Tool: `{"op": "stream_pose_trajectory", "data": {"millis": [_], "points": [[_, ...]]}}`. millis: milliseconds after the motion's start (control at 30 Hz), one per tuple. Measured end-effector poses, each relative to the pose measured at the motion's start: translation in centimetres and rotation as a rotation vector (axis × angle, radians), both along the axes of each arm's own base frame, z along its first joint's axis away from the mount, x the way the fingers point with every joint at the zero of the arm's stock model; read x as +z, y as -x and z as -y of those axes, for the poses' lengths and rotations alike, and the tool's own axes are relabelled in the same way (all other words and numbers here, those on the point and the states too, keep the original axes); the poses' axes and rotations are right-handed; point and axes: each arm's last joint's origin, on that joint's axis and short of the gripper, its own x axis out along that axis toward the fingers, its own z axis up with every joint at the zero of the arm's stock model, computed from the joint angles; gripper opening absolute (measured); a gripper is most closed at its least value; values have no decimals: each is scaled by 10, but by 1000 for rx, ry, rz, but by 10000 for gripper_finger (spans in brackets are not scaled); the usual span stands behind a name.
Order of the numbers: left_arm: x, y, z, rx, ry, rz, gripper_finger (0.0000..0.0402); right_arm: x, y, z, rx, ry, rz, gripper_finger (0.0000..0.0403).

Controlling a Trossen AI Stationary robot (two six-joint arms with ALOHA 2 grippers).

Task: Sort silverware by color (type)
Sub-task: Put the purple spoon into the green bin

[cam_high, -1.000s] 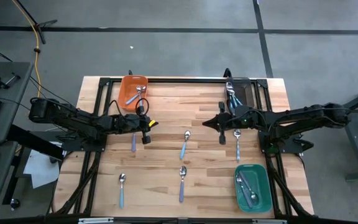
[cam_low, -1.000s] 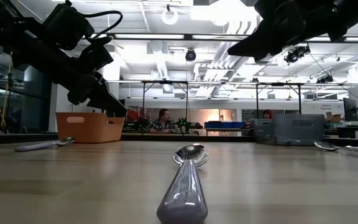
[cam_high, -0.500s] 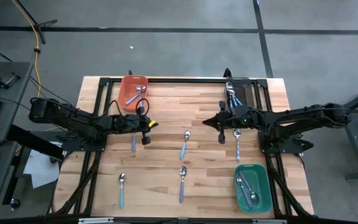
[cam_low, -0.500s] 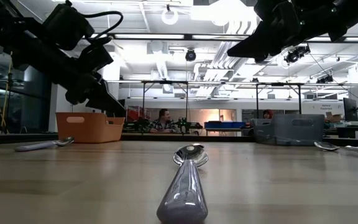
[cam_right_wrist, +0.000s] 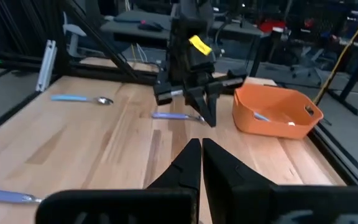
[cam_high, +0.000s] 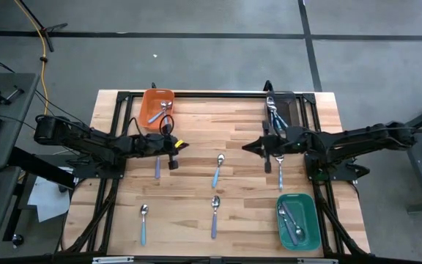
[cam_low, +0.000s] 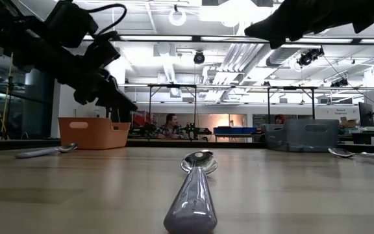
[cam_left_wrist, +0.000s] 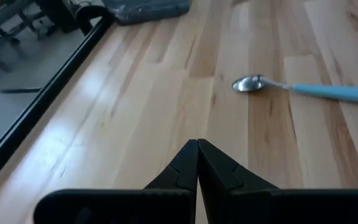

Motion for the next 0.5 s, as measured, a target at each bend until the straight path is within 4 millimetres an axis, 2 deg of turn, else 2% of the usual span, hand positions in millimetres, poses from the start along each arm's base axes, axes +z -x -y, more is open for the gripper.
{"op": "stream_pose_trajectory", "data": {"millis": [167,333,500], "points": [[11,-10,2,-59,60,0,0,-2,-1,-3,9,-29,-12,0],[23,-19,4,-132,150,3,0,-12,-8,-8,15,-85,-63,0],[25,-21,11,-157,211,-48,2,-26,-18,-17,-52,-100,-113,0]]}}
